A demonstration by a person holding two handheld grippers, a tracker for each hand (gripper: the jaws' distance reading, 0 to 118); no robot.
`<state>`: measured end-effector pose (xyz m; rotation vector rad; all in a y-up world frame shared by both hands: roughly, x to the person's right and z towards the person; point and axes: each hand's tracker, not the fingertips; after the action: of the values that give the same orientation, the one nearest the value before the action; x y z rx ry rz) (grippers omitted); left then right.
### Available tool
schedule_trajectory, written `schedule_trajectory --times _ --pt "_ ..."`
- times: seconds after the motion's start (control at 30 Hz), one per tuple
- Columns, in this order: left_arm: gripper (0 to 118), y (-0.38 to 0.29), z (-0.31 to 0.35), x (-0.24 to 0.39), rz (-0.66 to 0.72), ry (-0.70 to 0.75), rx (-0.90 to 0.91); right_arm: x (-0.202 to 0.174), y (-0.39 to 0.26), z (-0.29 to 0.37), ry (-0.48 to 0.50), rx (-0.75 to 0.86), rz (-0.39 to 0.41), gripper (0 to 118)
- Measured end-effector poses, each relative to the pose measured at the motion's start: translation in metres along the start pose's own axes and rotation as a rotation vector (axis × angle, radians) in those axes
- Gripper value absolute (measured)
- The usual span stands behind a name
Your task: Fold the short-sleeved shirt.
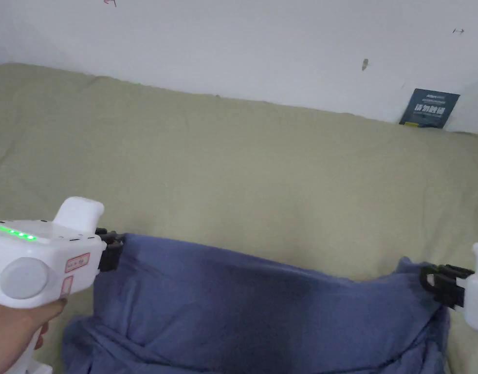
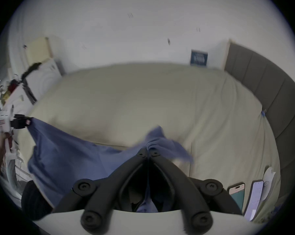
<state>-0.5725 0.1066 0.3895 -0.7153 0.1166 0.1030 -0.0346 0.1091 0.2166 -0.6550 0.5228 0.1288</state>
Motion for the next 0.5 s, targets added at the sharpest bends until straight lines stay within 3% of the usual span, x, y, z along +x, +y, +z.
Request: schedule_trajectory --times 0.07,0.2,0.33,0.43,0.47,0.5 --pt "3 -0.017 0.047 0.001 -0.026 0.01 0.048 -0.017 -0.018 0.05 0.028 0.051 0.043 0" --pt "3 -0.074 0.106 0.001 -0.025 -0.021 0.023 -0.034 -0.069 0.11 0.053 0.051 0.038 0" --pt "3 -0.139 0.101 0.004 -0.044 -0.017 -0.128 -0.045 -0.142 0.11 -0.012 -0.075 0.017 0" --pt "4 -0.168 0.072 0.001 0.076 -0.041 -0.148 -0.049 -0.185 0.091 -0.101 -0.104 -0.052 1" --pt "11 -0.173 0.067 0.0 0.119 -0.037 -0.091 -0.05 -0.194 0.087 -0.121 -0.075 -0.095 7" --pt "36 -0.174 0.065 -0.002 0.147 -0.057 -0.065 -0.047 -0.197 0.085 -0.112 -0.06 -0.163 31"
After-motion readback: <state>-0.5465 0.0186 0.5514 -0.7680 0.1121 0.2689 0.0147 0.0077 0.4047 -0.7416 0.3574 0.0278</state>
